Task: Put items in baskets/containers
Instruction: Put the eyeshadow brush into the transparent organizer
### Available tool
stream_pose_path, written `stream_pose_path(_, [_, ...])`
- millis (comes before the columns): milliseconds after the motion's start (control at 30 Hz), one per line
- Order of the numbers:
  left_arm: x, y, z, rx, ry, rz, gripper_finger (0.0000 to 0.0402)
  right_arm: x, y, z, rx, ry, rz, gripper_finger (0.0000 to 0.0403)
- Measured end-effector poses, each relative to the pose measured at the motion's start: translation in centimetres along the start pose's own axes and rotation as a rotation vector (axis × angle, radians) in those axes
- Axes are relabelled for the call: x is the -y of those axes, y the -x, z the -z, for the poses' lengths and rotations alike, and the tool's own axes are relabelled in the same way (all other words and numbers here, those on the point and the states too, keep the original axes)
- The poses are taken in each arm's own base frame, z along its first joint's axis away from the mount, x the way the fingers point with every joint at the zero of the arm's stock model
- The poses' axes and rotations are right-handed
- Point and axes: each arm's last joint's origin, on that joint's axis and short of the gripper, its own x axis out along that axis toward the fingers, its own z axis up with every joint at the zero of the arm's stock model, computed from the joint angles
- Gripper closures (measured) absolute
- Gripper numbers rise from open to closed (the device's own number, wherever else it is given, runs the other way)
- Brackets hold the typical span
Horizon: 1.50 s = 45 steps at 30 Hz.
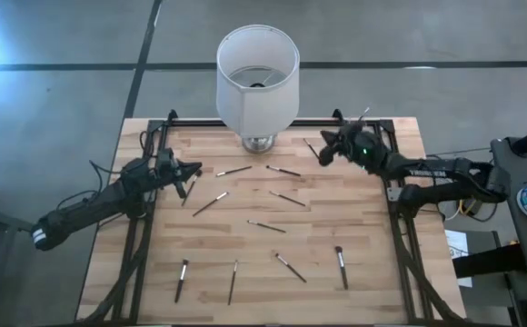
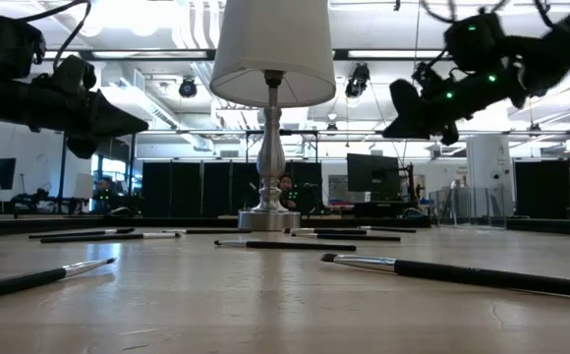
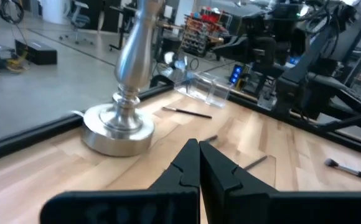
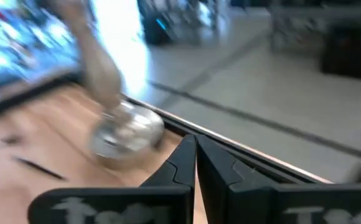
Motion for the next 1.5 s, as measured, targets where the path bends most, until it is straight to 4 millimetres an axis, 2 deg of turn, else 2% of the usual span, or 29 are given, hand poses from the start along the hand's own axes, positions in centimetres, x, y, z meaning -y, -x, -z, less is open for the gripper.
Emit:
stream_pose_path(100, [0.1,0.0,0.2,-0.029,0.023,0.046,0.0402,-0.9,0.9,1.8,0.097,-0.036,-0.093,0.0394])
stream_pose_path(200, [0.3,-0.1,0.3,-0.045,0.017,0.065,0.0402,-1.6,1.7,3.2,0.124,-0.067,-0.174,0.0394])
stream_pose_path(300, [0.6,-0.1,0.5,-0.059,-0.015,0.089,0.0402,-2.6,1.7,4.2,0.037,-0.064,-0.306,0.0394])
stream_pose_path(400, [1.0,-0.2,0.5,-0.057,-0.038,0.115,0.0402,-4.6,1.5,4.5,-0.059,-0.043,-0.361,0.0394])
stream_pose_path(567, [1.7,-0.1,0.6,-0.057,-0.036,0.165,0.0402,-8.7,1.7,4.7,-0.23,0.111,-0.346,0.0394])
stream_pose_path(767, [2.5,-0.1,0.6,-0.037,-0.04,0.154,0.0402,-12.8,2.3,5.3,-0.35,0.143,-0.346,0.0394])
stream_pose_path(933, [2.9,-0.1,0.6,-0.035,-0.03,0.184,0.0402,-14.9,-0.1,5.4,-0.508,0.178,-0.278,0.0388])
stream_pose_path(1100, [2.9,-0.1,0.7,-0.046,-0.022,0.184,0.0402,-16.0,-3.4,5.6,-0.651,0.174,-0.267,0.0355])
stream_pose_path(1333, [2.9,-0.2,0.8,-0.061,-0.008,0.18,0.0402,-16.4,-6.6,6.3,-0.777,0.237,-0.211,0.0301])
stream_pose_path(1500, [2.9,-0.3,0.8,-0.064,-0.014,0.179,0.0402,-16.7,-8.6,6.4,-0.856,0.264,-0.218,0.0285])
